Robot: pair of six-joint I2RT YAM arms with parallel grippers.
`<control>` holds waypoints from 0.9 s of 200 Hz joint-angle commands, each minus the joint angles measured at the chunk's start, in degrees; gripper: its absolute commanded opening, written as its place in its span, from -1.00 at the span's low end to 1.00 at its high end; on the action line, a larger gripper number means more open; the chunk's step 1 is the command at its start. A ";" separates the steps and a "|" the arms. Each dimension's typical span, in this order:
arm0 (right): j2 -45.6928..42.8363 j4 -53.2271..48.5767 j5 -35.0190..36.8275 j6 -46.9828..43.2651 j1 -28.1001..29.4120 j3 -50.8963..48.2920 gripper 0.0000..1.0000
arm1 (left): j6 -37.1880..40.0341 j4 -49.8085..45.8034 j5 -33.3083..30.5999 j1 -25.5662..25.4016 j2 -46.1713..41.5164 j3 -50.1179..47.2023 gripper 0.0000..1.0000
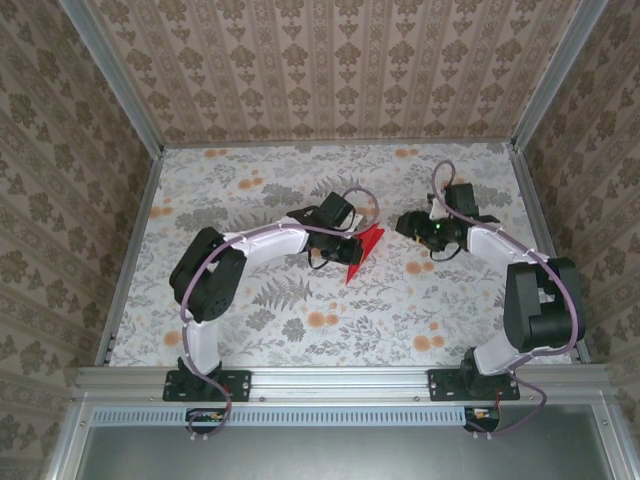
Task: Fold a paper plane with a square sheet of paper (fold left side to right side)
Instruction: Fold the wing for the fifth time at the center of the table.
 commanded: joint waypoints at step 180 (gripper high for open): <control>7.24 31.67 -1.65 13.48 7.85 -11.62 0.09 | -18.02 25.88 18.51 3.85 6.33 -8.89 -0.81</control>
